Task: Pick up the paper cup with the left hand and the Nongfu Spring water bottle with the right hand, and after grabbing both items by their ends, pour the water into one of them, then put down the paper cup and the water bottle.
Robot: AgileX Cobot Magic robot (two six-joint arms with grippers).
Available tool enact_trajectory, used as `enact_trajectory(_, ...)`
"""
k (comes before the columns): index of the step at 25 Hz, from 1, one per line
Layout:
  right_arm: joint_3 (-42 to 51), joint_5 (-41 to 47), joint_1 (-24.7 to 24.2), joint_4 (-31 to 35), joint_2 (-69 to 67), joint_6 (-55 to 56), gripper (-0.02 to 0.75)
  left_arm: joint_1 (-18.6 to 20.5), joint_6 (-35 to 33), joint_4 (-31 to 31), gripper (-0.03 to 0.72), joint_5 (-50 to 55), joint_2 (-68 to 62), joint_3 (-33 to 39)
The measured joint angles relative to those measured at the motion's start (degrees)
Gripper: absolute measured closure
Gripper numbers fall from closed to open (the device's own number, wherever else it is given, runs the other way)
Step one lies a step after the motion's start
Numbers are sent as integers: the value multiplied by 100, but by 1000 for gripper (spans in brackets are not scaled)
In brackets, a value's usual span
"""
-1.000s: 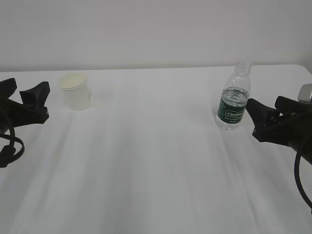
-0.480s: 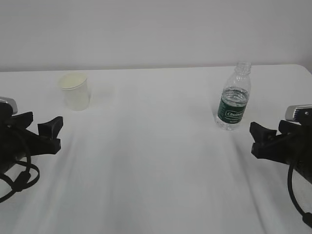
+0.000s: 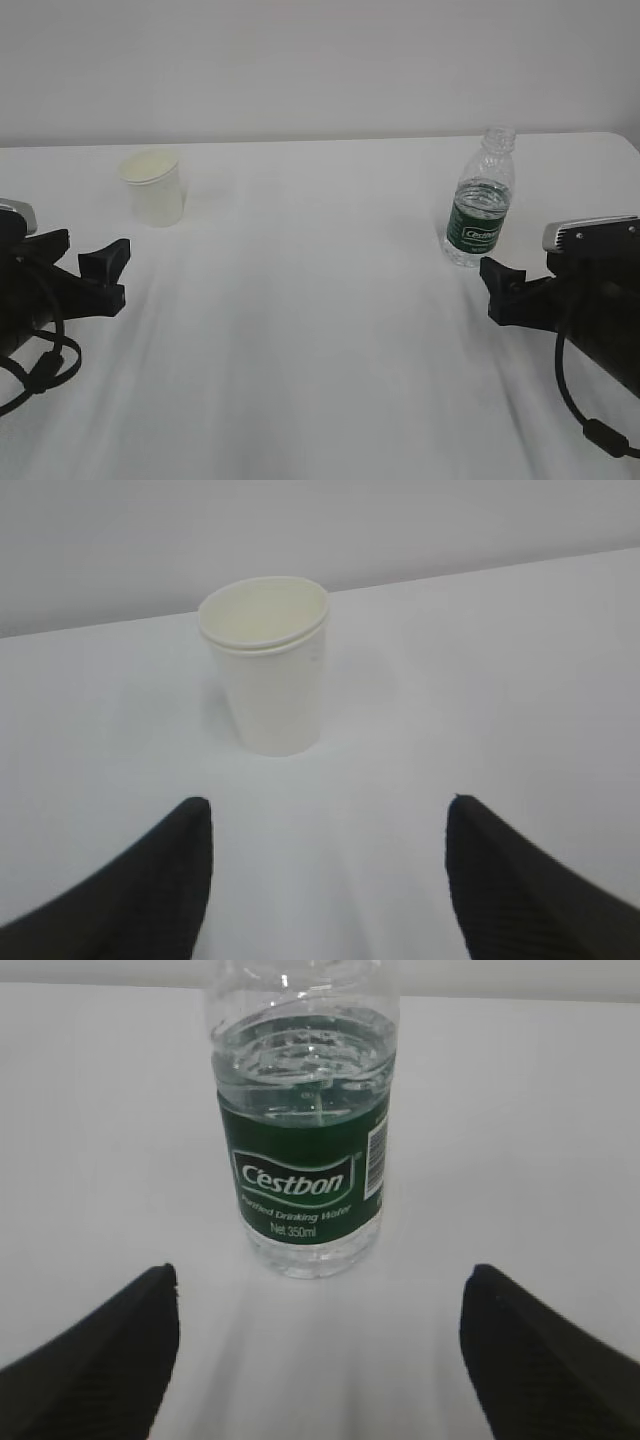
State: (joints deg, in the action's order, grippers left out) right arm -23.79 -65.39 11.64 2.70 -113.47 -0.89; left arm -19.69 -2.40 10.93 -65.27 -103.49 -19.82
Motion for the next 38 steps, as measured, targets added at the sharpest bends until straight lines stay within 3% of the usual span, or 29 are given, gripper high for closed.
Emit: enact_trajectory(38, -2081, -14, 0, -99, -1446, 89, 70, 0, 14, -263, 165, -31, -1077, -762)
